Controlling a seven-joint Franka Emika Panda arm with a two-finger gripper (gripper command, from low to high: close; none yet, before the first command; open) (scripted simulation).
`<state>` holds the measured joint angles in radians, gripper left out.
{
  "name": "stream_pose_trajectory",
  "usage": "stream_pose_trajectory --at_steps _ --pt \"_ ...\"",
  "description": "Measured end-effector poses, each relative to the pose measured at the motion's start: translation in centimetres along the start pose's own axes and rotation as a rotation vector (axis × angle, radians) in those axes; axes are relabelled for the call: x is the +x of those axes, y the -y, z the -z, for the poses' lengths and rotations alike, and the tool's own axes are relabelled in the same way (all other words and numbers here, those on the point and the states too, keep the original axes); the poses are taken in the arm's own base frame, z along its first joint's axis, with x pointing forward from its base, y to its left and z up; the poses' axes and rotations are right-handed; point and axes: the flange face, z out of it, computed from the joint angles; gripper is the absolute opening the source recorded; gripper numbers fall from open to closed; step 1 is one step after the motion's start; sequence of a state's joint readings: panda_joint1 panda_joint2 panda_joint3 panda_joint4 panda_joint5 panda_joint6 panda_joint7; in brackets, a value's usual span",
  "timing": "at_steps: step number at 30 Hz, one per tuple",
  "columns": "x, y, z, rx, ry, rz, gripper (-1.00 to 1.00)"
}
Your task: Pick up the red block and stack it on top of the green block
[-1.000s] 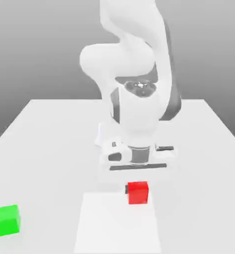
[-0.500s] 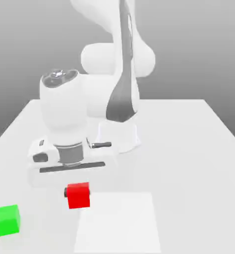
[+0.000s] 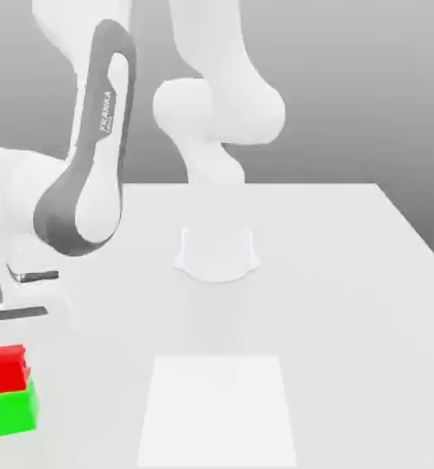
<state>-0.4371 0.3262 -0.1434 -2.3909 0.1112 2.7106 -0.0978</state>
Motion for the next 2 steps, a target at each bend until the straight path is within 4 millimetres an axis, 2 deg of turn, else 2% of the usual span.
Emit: stream_pose_trajectory --at_steps 2 --pt "0.00 0.00 0.00 0.000 0.000 0.000 1.00"
